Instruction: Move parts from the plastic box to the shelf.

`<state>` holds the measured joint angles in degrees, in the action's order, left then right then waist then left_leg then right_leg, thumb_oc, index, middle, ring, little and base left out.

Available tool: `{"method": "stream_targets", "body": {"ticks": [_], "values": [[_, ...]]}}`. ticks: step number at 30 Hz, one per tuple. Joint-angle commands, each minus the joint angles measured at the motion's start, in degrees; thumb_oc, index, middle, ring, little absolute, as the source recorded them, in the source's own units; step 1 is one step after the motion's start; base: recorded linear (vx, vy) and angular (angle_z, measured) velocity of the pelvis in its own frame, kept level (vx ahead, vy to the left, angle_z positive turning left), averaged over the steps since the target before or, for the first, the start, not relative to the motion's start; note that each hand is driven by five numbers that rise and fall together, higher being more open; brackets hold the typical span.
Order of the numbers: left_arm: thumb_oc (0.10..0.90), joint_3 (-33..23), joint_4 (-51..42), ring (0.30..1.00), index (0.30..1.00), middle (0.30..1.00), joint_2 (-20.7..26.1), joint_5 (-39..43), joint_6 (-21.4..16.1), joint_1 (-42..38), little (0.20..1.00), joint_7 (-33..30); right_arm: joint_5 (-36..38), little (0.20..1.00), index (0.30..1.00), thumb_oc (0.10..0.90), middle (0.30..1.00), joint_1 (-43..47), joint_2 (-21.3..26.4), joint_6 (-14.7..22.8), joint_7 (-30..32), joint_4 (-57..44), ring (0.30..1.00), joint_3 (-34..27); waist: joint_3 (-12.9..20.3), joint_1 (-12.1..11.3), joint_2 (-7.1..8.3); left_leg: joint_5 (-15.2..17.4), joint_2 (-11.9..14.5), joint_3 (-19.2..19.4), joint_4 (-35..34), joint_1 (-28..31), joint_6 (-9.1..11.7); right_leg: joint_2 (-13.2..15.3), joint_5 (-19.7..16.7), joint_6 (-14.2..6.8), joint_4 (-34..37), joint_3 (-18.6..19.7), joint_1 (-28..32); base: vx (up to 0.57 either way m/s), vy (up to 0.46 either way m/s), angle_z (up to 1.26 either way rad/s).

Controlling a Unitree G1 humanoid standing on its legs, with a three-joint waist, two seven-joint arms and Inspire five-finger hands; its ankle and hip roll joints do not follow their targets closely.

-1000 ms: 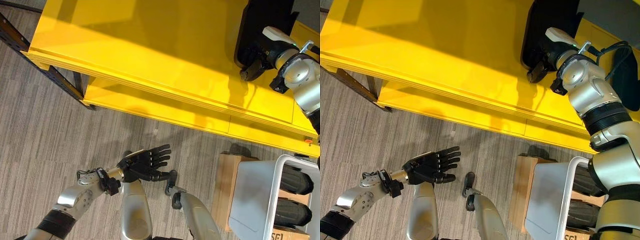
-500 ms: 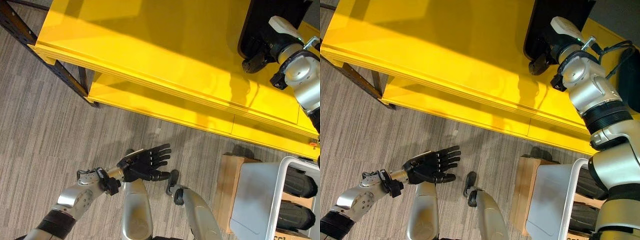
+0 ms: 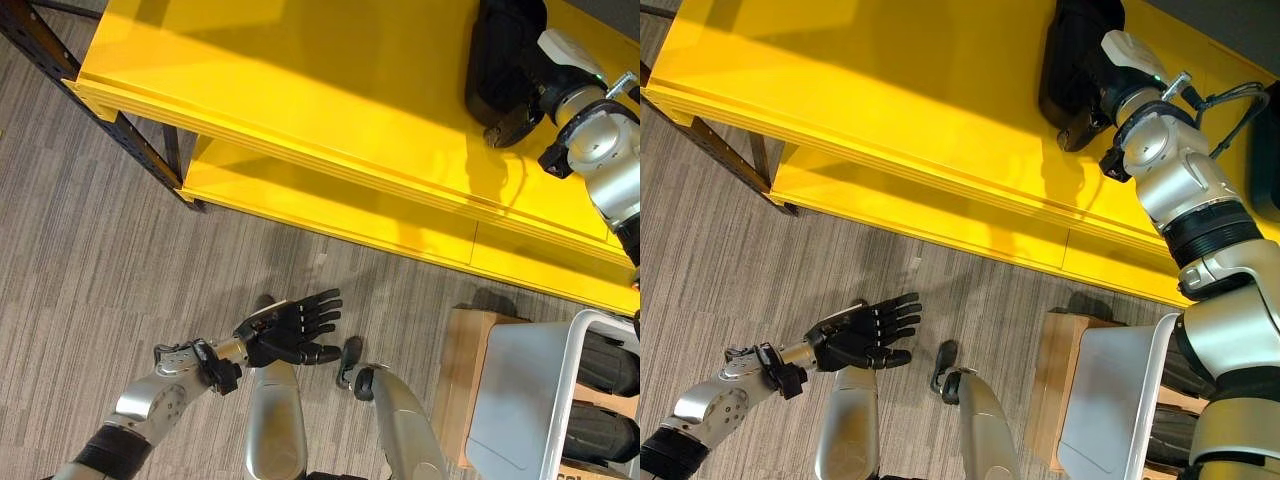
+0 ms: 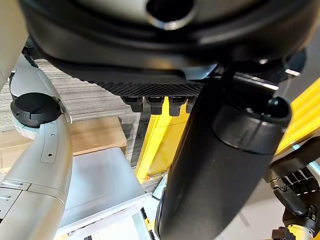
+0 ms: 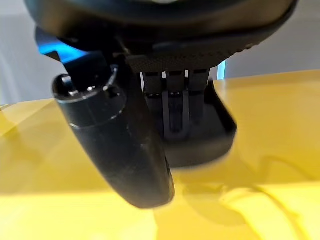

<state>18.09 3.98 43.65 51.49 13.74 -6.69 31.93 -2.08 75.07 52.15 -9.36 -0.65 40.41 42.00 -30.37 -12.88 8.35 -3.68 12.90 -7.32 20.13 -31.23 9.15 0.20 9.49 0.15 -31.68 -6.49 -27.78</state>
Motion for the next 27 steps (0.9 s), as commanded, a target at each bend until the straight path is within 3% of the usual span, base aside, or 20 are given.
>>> {"method": "stream_targets", "body": {"ticks": [1, 4, 5, 7, 9, 12, 15, 18, 19, 24, 27], "values": [[0.900, 0.3, -8.4, 1.000, 1.000, 1.000, -3.1, 3.7, -3.3, 0.1, 1.000, 2.9, -1.8, 1.000, 1.000, 0.900, 1.000, 10.3, 6.9, 0.1, 4.1, -0.9, 1.000, -2.9, 0.6, 0.0, -2.69, -0.5, 2.0, -1.8, -2.7, 1.1, -2.1, 3.0, 5.0, -1.5, -5.3, -2.1, 3.9, 0.00, 0.000, 0.00], [0.900, 0.1, -8.5, 1.000, 1.000, 1.000, -3.3, 4.0, -3.2, 0.2, 1.000, 2.7, -3.1, 1.000, 1.000, 0.900, 1.000, 9.9, 7.2, 0.6, 3.5, -0.8, 1.000, -2.7, 0.6, 0.3, -2.39, 1.0, 1.7, -1.6, -2.2, 1.7, -2.0, 3.2, 6.1, -1.7, -5.6, -1.6, 4.3, 0.01, -0.002, 0.00], [0.900, 0.2, -8.5, 1.000, 1.000, 1.000, -3.3, 4.0, -3.3, 0.0, 1.000, 2.6, -3.0, 1.000, 1.000, 0.900, 1.000, 10.0, 7.3, 0.5, 3.5, -0.8, 1.000, -2.8, 0.6, 0.2, -2.68, -0.3, 2.0, -1.7, -2.5, 1.1, -2.3, 3.1, 5.0, -1.4, -5.4, -2.0, 3.6, 0.06, -0.015, 0.00], [0.900, 0.4, -8.4, 1.000, 1.000, 1.000, -3.3, 3.8, -3.3, 0.1, 1.000, 2.7, -3.8, 1.000, 1.000, 0.900, 1.000, 10.1, 7.4, 0.8, 2.5, -0.7, 1.000, -2.7, 0.6, 0.4, -2.32, 1.2, 1.7, -1.6, -2.1, 1.8, -2.0, 3.3, 6.1, -1.8, -5.5, -1.4, 4.3, 0.00, 0.000, 0.00], [0.900, 0.2, -8.5, 1.000, 1.000, 1.000, -3.4, 3.8, -3.5, 0.2, 1.000, 3.1, -3.7, 1.000, 1.000, 0.900, 1.000, 10.2, 7.6, 0.8, 2.6, -0.7, 1.000, -2.2, 0.7, 0.3, -2.71, -0.2, 2.0, -1.5, -2.4, 1.2, -2.2, 3.1, 4.9, -1.4, -5.2, -1.7, 3.7, -0.04, 0.011, -0.01], [0.900, 0.2, -8.5, 1.000, 1.000, 1.000, -3.6, 4.0, -3.5, 0.4, 1.000, 3.2, -3.7, 1.000, 1.000, 0.900, 1.000, 9.6, 7.6, 0.7, 3.2, -0.7, 1.000, -2.6, 0.9, 0.7, -2.40, 1.2, 1.8, -1.3, -2.1, 1.9, -1.9, 3.4, 6.0, -1.7, -5.3, -1.2, 4.3, 0.04, -0.001, -0.01], [0.900, 0.6, -8.2, 1.000, 1.000, 1.000, -4.0, 4.1, -4.6, 0.2, 1.000, 3.1, -5.3, 1.000, 1.000, 0.900, 1.000, 9.2, 7.3, 1.5, 9.5, -0.7, 1.000, -3.2, 1.1, 0.8, -2.88, -0.1, 2.3, -1.1, -2.5, 1.4, -2.2, 3.1, 4.7, -1.4, -5.0, -1.5, 3.5, -0.08, 0.039, -0.03], [0.900, 1.2, -8.3, 1.000, 1.000, 1.000, -4.1, 4.9, -6.1, -0.3, 1.000, 2.0, -7.2, 1.000, 1.000, 0.900, 1.000, 9.3, 6.9, 2.4, 20.3, -1.5, 1.000, -5.2, 1.3, 1.2, -3.12, 0.1, 2.1, -0.8, -2.7, 1.6, -2.3, 3.1, 4.6, -1.6, -4.4, -1.0, 3.6, -0.01, 0.021, 0.00], [0.900, 1.6, -7.9, 1.000, 1.000, 1.000, -3.8, 4.9, -6.6, -0.7, 1.000, 2.2, -9.0, 1.000, 1.000, 0.900, 1.000, 9.3, 6.3, 4.8, 25.0, -1.9, 1.000, -7.3, 1.5, 1.3, -3.34, 0.3, 2.1, -0.7, -2.6, 1.7, -2.3, 3.2, 4.5, -1.7, -4.1, -0.9, 3.7, 0.00, 0.000, 0.00], [0.900, 1.9, -7.5, 1.000, 1.000, 1.000, -5.3, 5.2, -7.0, -0.5, 1.000, 3.5, -11.4, 1.000, 1.000, 0.900, 1.000, 7.6, 6.1, 5.0, 32.0, -7.1, 1.000, -11.1, 1.6, 1.7, -4.34, 0.6, 1.7, -0.4, -2.7, 2.0, -2.4, 3.3, 4.7, -1.7, -3.5, -0.3, 3.7, -0.01, 0.020, 0.00], [0.900, 2.2, -6.9, 1.000, 1.000, 1.000, -5.9, 4.9, -7.1, -0.6, 1.000, 4.6, -12.2, 1.000, 1.000, 0.900, 1.000, 6.7, 5.6, 5.3, 33.1, -8.8, 1.000, -12.6, 1.8, 2.0, -4.67, 0.7, 1.5, -0.2, -2.6, 2.0, -2.4, 3.4, 4.8, -1.7, -3.7, -0.1, 3.5, -0.01, 0.049, -0.04]]}}
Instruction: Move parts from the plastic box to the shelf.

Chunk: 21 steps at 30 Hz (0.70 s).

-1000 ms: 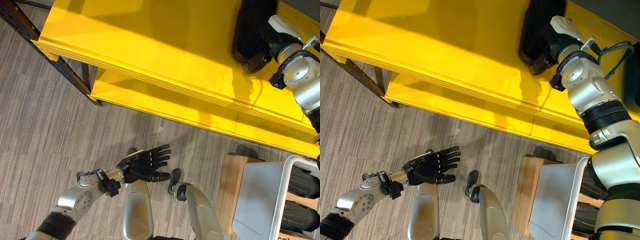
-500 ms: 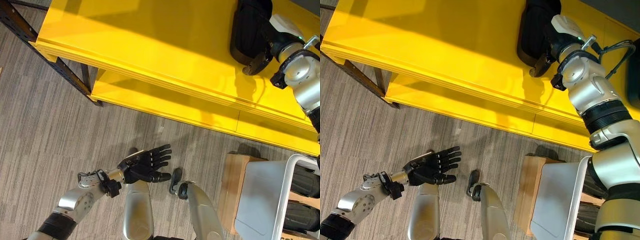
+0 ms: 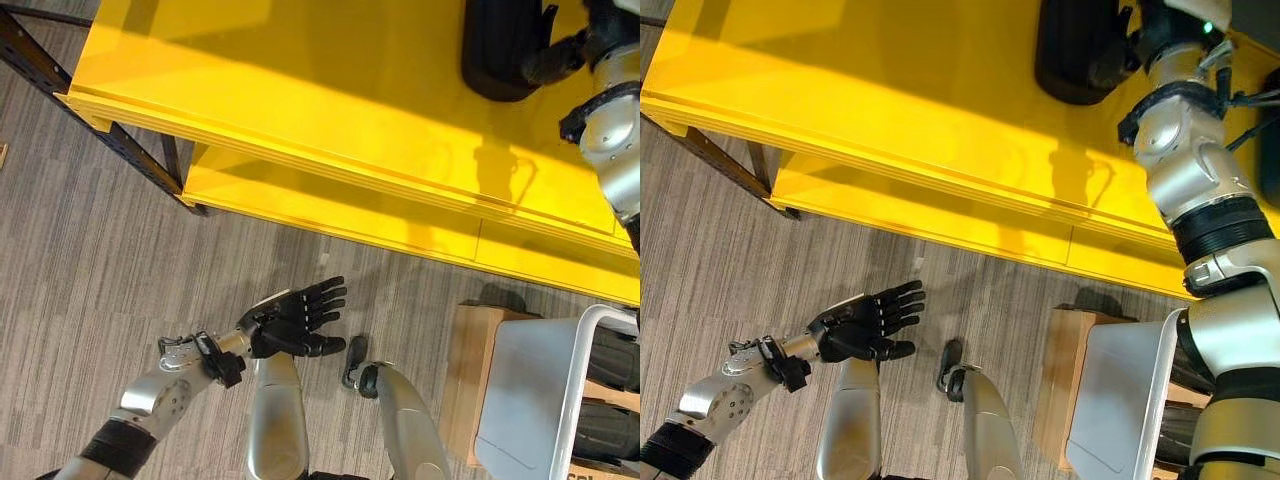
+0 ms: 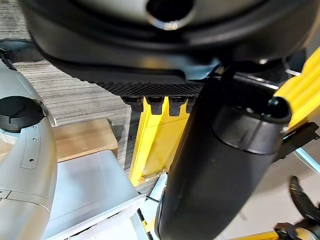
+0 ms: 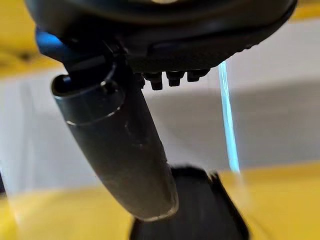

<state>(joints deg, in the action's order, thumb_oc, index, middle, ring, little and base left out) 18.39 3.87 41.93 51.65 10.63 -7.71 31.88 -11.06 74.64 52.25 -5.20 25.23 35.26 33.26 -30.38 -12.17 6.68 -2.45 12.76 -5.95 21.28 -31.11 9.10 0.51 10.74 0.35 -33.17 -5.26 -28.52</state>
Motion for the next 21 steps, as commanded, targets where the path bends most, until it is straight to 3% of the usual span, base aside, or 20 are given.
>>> {"method": "stream_targets", "body": {"ticks": [1, 5, 15, 18, 21], "values": [[0.900, 2.4, -6.5, 1.000, 1.000, 1.000, -4.7, 4.3, -4.4, 0.3, 1.000, 4.9, -4.6, 1.000, 1.000, 0.900, 1.000, 6.7, 5.0, 1.4, 8.5, -4.3, 1.000, -4.5, 1.8, 1.4, -3.27, -0.4, 1.5, -1.4, -3.7, 1.8, -2.3, 3.2, 3.7, -1.8, -2.4, -1.2, 4.0, -0.01, 0.063, -0.03], [0.900, 3.5, -5.6, 1.000, 1.000, 1.000, -5.6, 5.1, -5.0, -0.2, 1.000, 4.9, -6.0, 1.000, 1.000, 0.900, 1.000, 6.2, 4.0, 2.0, 10.0, -6.8, 1.000, -5.4, 2.0, 1.9, -4.11, -0.5, 1.4, -1.0, -3.9, 1.9, -2.2, 3.5, 3.9, -1.9, -2.8, -0.6, 3.3, -0.02, 0.067, -0.01], [0.900, 3.4, -4.8, 1.000, 1.000, 1.000, -7.1, 4.8, -5.9, 0.5, 1.000, 6.4, -8.8, 1.000, 1.000, 0.900, 1.000, 1.3, 5.1, 4.3, 3.4, -13.9, 1.000, -5.5, 2.4, 3.1, -4.81, -0.2, 0.9, -0.4, -4.2, 2.2, -2.2, 4.3, 4.0, -2.3, -2.9, 0.6, 2.8, -0.02, 0.043, -0.03], [0.900, 3.4, -5.4, 1.000, 1.000, 1.000, -7.2, 4.5, -5.9, 0.5, 1.000, 5.9, -8.4, 1.000, 1.000, 0.900, 1.000, -0.9, 5.5, 3.5, 1.5, -15.2, 1.000, -6.0, 2.5, 3.6, -4.72, -0.1, 1.0, -0.1, -4.2, 2.3, -2.2, 4.6, 3.0, -2.7, -1.8, 0.9, 2.7, -0.05, 0.019, -0.01], [0.900, 3.3, -5.1, 1.000, 1.000, 1.000, -7.2, 4.9, -6.1, -0.2, 1.000, 5.1, -5.6, 1.000, 1.000, 0.900, 1.000, -1.9, 5.1, 0.2, -2.9, -15.1, 1.000, -5.4, 2.5, 4.0, -4.45, -0.1, 1.4, 0.4, -4.8, 2.6, -2.2, 4.5, 2.6, -2.9, -0.9, 1.0, 2.7, -0.05, 0.006, 0.00]]}}
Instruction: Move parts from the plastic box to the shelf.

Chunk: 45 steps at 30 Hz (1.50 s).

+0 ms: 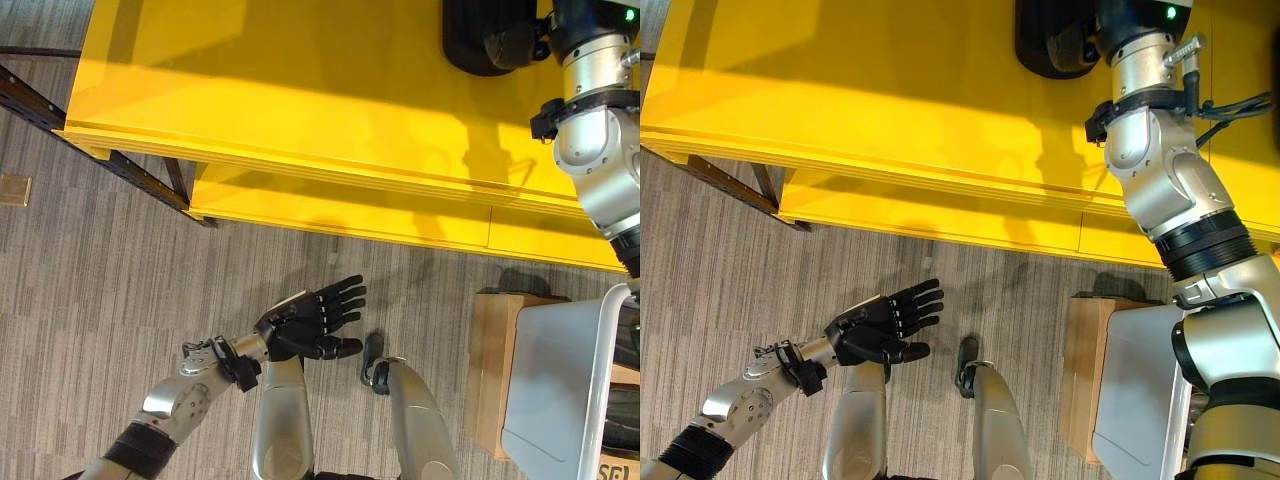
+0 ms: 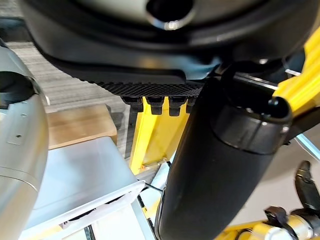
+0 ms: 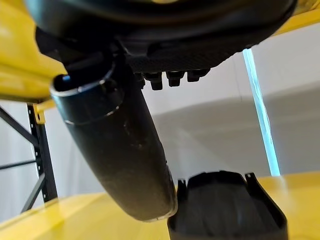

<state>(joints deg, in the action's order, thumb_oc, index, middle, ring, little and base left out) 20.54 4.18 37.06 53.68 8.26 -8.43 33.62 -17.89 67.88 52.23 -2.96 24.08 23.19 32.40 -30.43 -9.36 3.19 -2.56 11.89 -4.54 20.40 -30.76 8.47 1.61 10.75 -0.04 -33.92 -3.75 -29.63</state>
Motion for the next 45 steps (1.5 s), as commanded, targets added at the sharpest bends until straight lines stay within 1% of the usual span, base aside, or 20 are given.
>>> {"method": "stream_targets", "body": {"ticks": [1, 2, 3, 5, 9, 11, 13, 19, 22, 24, 27, 29, 32, 33, 37, 40, 41, 42, 43, 45], "values": [[0.900, 1.0, -5.7, 1.000, 1.000, 1.000, -2.5, 2.7, -3.4, 0.3, 1.000, 2.9, 3.5, 1.000, 1.000, 0.900, 1.000, 4.5, 5.1, -4.7, -3.5, -2.8, 1.000, -4.3, 2.5, 1.3, -0.87, 0.0, 2.3, -1.0, -3.9, 2.3, -1.5, 3.4, 2.6, -2.4, -0.1, -0.5, 3.9, -0.06, -0.025, -0.04], [0.900, 0.8, -6.3, 1.000, 1.000, 1.000, -2.2, 2.9, -2.9, 0.2, 1.000, 2.4, 8.6, 1.000, 1.000, 0.900, 1.000, 4.4, 4.6, -7.6, -7.3, -1.6, 1.000, -3.8, 2.4, 1.2, -0.57, 0.1, 2.4, -1.0, -3.7, 2.1, -1.5, 3.4, 2.6, -2.4, -0.2, -0.6, 3.9, -0.04, -0.030, -0.04], [0.900, 0.8, -6.3, 1.000, 1.000, 1.000, -2.2, 2.9, -2.9, 0.2, 1.000, 2.3, 9.4, 1.000, 1.000, 0.900, 1.000, 4.3, 4.5, -8.2, -8.3, -1.4, 1.000, -3.7, 2.4, 1.2, -0.50, 0.0, 2.4, -1.0, -3.8, 2.1, -1.5, 3.4, 2.6, -2.4, -0.2, -0.6, 3.9, -0.04, -0.032, -0.02], [0.900, 0.4, -6.3, 1.000, 1.000, 1.000, -2.4, 2.4, -2.1, -0.1, 1.000, 2.2, 11.3, 1.000, 1.000, 0.900, 1.000, 4.6, 3.8, -10.7, -13.3, 0.2, 1.000, -2.6, 2.3, 1.1, -0.33, -0.4, 2.7, -0.9, -4.3, 2.3, -1.3, 3.4, 2.5, -2.3, -0.1, -0.8, 4.1, 0.00, 0.000, 0.00], [0.900, 0.1, -6.7, 1.000, 1.000, 1.000, -2.4, 2.3, -1.1, -0.2, 1.000, 1.8, 13.7, 1.000, 1.000, 0.900, 1.000, 5.9, 3.1, -13.2, -18.6, 4.1, 1.000, -0.3, 2.3, 0.8, -0.15, -0.8, 3.0, -0.8, -4.8, 2.5, -1.3, 3.5, 2.4, -2.2, 0.1, -1.0, 4.3, 0.00, 0.000, 0.00], [0.900, -0.1, -6.6, 1.000, 1.000, 1.000, -2.5, 2.0, -0.8, -0.3, 1.000, 1.9, 13.9, 1.000, 1.000, 0.900, 1.000, 6.2, 3.0, -13.2, -18.9, 5.9, 1.000, 0.3, 2.3, 0.7, -0.17, -0.9, 3.1, -0.8, -4.9, 2.5, -1.2, 3.5, 2.4, -2.2, 0.2, -1.0, 4.4, 0.00, 0.000, 0.00], [0.900, -0.1, -7.1, 1.000, 1.000, 1.000, -1.7, 2.2, 0.1, -1.0, 1.000, 1.5, 14.3, 1.000, 1.000, 0.900, 1.000, 9.6, 2.4, -11.2, -17.4, 12.9, 1.000, 1.7, 2.2, -0.3, 0.21, -1.0, 3.1, -1.4, -4.8, 2.1, -1.2, 3.4, 2.4, -2.0, 0.4, -1.5, 4.9, 0.01, -0.080, 0.03], [0.900, -0.2, -7.3, 1.000, 1.000, 1.000, -1.2, 2.0, 0.7, -1.0, 1.000, 1.9, 13.3, 1.000, 1.000, 0.900, 1.000, 13.0, 1.4, -10.1, -16.2, 16.4, 1.000, 2.6, 1.9, -1.3, 0.30, -1.2, 2.9, -2.0, -4.7, 1.7, -1.2, 3.3, 2.5, -2.0, 0.5, -2.1, 5.2, 0.02, -0.044, 0.06], [0.900, -0.4, -7.4, 1.000, 1.000, 1.000, -1.1, 1.7, 0.5, -0.4, 1.000, 2.1, 9.6, 1.000, 1.000, 0.900, 1.000, 14.3, 1.6, -10.0, -15.2, 16.0, 1.000, 3.8, 1.7, -1.6, 0.03, -1.3, 2.8, -2.1, -4.7, 1.6, -1.2, 3.4, 2.6, -1.9, 0.2, -2.3, 5.1, 0.03, 0.003, 0.00], [0.900, -0.6, -7.6, 1.000, 1.000, 1.000, -1.0, 2.2, 0.2, 0.1, 1.000, 1.8, 5.1, 1.000, 1.000, 0.900, 1.000, 14.8, 2.0, -10.2, -13.8, 15.2, 1.000, 4.0, 1.6, -1.6, -0.13, -1.4, 2.8, -2.1, -4.6, 1.4, -1.3, 3.5, 2.7, -1.9, -0.2, -2.3, 4.8, 0.04, 0.015, 0.00], [0.900, -0.7, -7.4, 1.000, 1.000, 1.000, -1.1, 2.1, -0.2, 0.3, 1.000, 2.3, -3.7, 1.000, 1.000, 0.900, 1.000, 16.3, 2.7, -14.0, -9.2, 14.3, 1.000, 5.4, 1.5, -1.6, -0.36, -1.5, 2.7, -2.1, -4.5, 0.9, -1.4, 3.5, 2.9, -1.9, -0.7, -2.1, 4.3, 0.00, 0.000, 0.00], [0.900, -0.4, -7.5, 1.000, 1.000, 1.000, -0.8, 2.8, -0.7, 0.6, 1.000, 2.6, -7.7, 1.000, 1.000, 0.900, 1.000, 17.4, 3.1, -15.6, -6.8, 14.6, 1.000, 6.1, 1.4, -1.7, -0.49, -1.5, 2.5, -2.2, -4.5, 0.6, -1.4, 3.6, 2.9, -2.0, -0.9, -2.1, 4.0, 0.00, 0.000, 0.00], [0.900, -0.3, -7.2, 1.000, 1.000, 1.000, -0.9, 2.8, -1.2, 0.8, 1.000, 3.5, -12.3, 1.000, 1.000, 0.900, 1.000, 18.6, 3.6, -14.7, -5.8, 13.5, 1.000, 6.8, 1.3, -1.7, -0.72, -1.5, 2.2, -2.2, -4.4, 0.3, -1.5, 3.7, 2.9, -2.2, -0.9, -1.9, 3.5, 0.00, 0.000, 0.00], [0.900, -0.3, -7.3, 1.000, 1.000, 1.000, -0.9, 2.9, -1.1, 0.8, 1.000, 3.6, -13.4, 1.000, 1.000, 0.900, 1.000, 18.8, 3.7, -14.1, -6.8, 13.0, 1.000, 7.0, 1.2, -1.7, -0.71, -1.4, 2.2, -2.2, -4.3, 0.3, -1.5, 3.8, 2.9, -2.2, -1.0, -1.9, 3.5, 0.00, 0.000, 0.00], [0.900, -0.7, -7.6, 1.000, 1.000, 1.000, -1.8, 2.0, -0.9, 1.5, 1.000, 3.6, -16.7, 1.000, 1.000, 0.900, 1.000, 18.6, 4.2, -15.6, -12.9, 8.5, 1.000, 9.1, 1.0, -1.6, -0.77, -1.4, 2.3, -1.9, -4.1, 0.1, -1.5, 4.0, 2.9, -2.1, -1.7, -1.8, 2.7, 0.01, 0.008, -0.01], [0.900, -0.7, -7.2, 1.000, 1.000, 1.000, -2.1, 2.1, -1.5, 1.6, 1.000, 3.5, -19.8, 1.000, 1.000, 0.900, 1.000, 18.3, 4.0, -17.1, -16.3, 7.8, 1.000, 11.2, 0.8, -1.7, -0.98, -1.2, 2.2, -1.9, -3.5, -0.4, -1.7, 4.5, 3.1, -2.1, -3.1, -1.6, 1.8, 0.04, 0.024, -0.03], [0.900, -0.6, -7.1, 1.000, 1.000, 1.000, -1.9, 2.3, -1.5, 1.4, 1.000, 3.5, -20.9, 1.000, 1.000, 0.900, 1.000, 18.8, 3.8, -16.8, -18.6, 8.6, 1.000, 12.3, 0.7, -1.9, -0.98, -1.0, 1.9, -2.0, -3.0, -0.7, -1.8, 4.7, 3.4, -2.2, -3.8, -1.6, 1.5, 0.11, -0.010, -0.01], [0.900, -0.6, -6.9, 1.000, 1.000, 1.000, -1.9, 2.4, -1.5, 1.4, 1.000, 3.5, -21.7, 1.000, 1.000, 0.900, 1.000, 18.8, 3.7, -16.8, -19.4, 8.6, 1.000, 12.6, 0.7, -1.7, -0.66, 0.3, 1.6, -2.0, -2.5, -0.2, -1.6, 5.0, 4.7, -2.5, -4.2, -1.2, 2.1, 0.12, -0.019, 0.02], [0.900, -0.7, -6.8, 1.000, 1.000, 1.000, -2.0, 2.1, -1.4, 1.4, 1.000, 3.7, -22.7, 1.000, 1.000, 0.900, 1.000, 19.0, 3.7, -17.0, -20.6, 9.0, 1.000, 13.4, 0.7, -1.9, -0.62, 0.4, 1.5, -2.1, -2.3, -0.5, -1.6, 5.1, 4.7, -2.4, -4.5, -1.3, 1.9, 0.11, -0.032, 0.09], [0.900, -0.9, -7.2, 1.000, 1.000, 1.000, -1.8, 2.2, -0.9, 1.5, 1.000, 3.8, -20.4, 1.000, 1.000, 0.900, 1.000, 19.1, 3.7, -17.6, -21.4, 10.5, 1.000, 14.8, 0.7, -2.3, -0.54, 0.5, 1.3, -2.4, -1.9, -1.1, -1.7, 5.3, 5.0, -2.4, -5.0, -1.4, 1.5, 0.05, -0.040, 0.12]]}}
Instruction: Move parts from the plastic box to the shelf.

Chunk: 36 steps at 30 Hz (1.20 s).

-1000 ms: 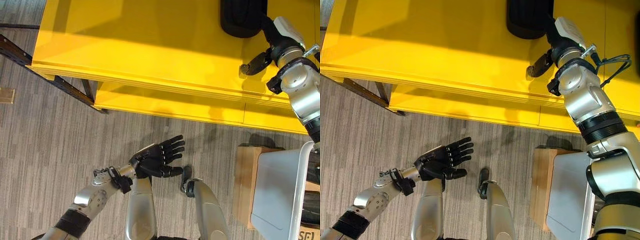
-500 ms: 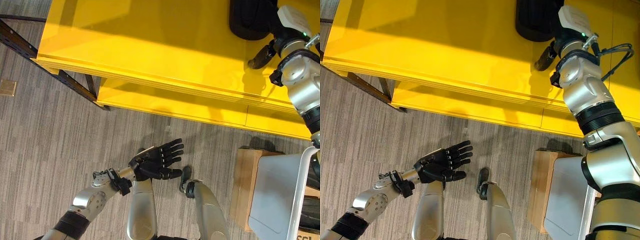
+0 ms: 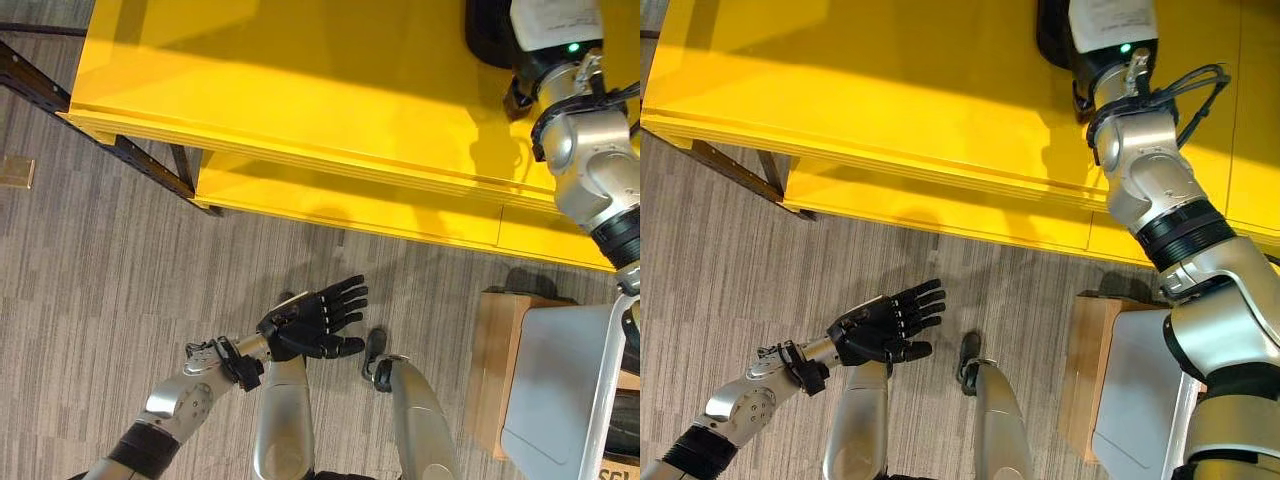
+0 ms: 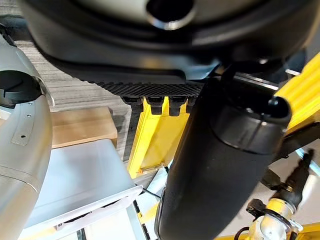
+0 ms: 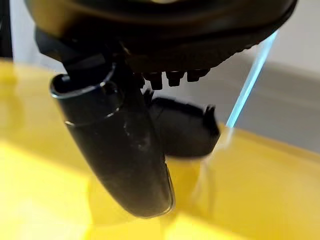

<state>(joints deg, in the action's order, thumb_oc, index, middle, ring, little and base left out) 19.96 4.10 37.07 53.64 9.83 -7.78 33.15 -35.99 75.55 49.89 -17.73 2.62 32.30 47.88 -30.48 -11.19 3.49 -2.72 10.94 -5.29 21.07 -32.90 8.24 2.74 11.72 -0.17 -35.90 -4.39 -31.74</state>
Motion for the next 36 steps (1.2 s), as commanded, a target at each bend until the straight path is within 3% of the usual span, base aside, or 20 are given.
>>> {"method": "stream_targets", "body": {"ticks": [1, 17, 20, 25, 29, 36], "values": [[0.900, -0.4, -7.0, 1.000, 1.000, 1.000, -1.7, 2.2, -2.6, 1.0, 1.000, 4.3, -0.8, 1.000, 1.000, 0.900, 1.000, 11.4, 5.9, -3.1, 0.1, 1.9, 1.000, -0.3, 0.7, -0.6, -0.83, 0.7, 2.1, -1.8, -2.3, 0.7, -1.5, 4.3, 4.1, -2.3, -3.4, -0.8, 3.3, 0.05, -0.039, 0.05], [0.900, -2.1, -11.0, 1.000, 1.000, 1.000, -0.4, 2.0, 0.9, 2.5, 1.000, 3.4, 18.5, 1.000, 1.000, 0.900, 1.000, 7.2, 2.6, -5.0, -5.5, 8.5, 1.000, -5.1, 0.7, -1.3, -0.78, 1.1, 1.5, -2.4, -1.3, -1.9, -1.9, 4.6, 4.4, -2.0, -5.2, -1.1, 0.8, 0.01, -0.012, 0.01], [0.900, -2.0, -11.0, 1.000, 1.000, 1.000, -0.2, 1.9, 1.2, 2.5, 1.000, 3.5, 25.5, 1.000, 1.000, 0.900, 1.000, 6.9, 1.6, -4.8, -6.0, 11.0, 1.000, -6.0, 0.7, -1.5, -0.80, 1.0, 1.6, -2.5, -1.4, -1.9, -1.9, 4.5, 4.4, -2.0, -5.2, -1.3, 0.8, 0.00, -0.011, 0.01], [0.900, -2.7, -12.1, 1.000, 1.000, 1.000, 0.4, 2.0, 2.5, 2.9, 1.000, 3.6, 32.1, 1.000, 1.000, 0.900, 1.000, 6.4, 0.9, -3.2, -11.9, 13.2, 1.000, -7.6, 0.7, -1.9, -0.78, 1.1, 1.7, -2.6, -1.5, -1.5, -1.8, 4.5, 4.5, -1.9, -4.9, -1.5, 1.5, 0.00, -0.019, 0.01], [0.900, -3.3, -12.1, 1.000, 1.000, 1.000, 1.0, 2.5, 3.3, 3.4, 1.000, 3.4, 29.5, 1.000, 1.000, 0.900, 1.000, 5.8, 2.2, 0.6, -19.0, 13.2, 1.000, -7.2, 0.7, -1.8, -0.50, 1.2, 1.8, -2.6, -1.3, -0.7, -1.8, 4.5, 4.6, -1.9, -4.9, -1.6, 2.4, 0.00, 0.000, 0.00], [0.900, -3.8, -12.0, 1.000, 1.000, 1.000, 1.9, 2.4, 3.2, 4.7, 1.000, 4.3, 21.3, 1.000, 1.000, 0.900, 1.000, 6.9, 4.4, 3.1, -22.7, 13.5, 1.000, -4.6, 0.7, -2.0, -0.09, 1.1, 2.0, -2.8, -1.1, -0.2, -1.8, 4.2, 4.6, -1.9, -4.6, -1.7, 3.5, 0.00, -0.005, 0.00]]}}
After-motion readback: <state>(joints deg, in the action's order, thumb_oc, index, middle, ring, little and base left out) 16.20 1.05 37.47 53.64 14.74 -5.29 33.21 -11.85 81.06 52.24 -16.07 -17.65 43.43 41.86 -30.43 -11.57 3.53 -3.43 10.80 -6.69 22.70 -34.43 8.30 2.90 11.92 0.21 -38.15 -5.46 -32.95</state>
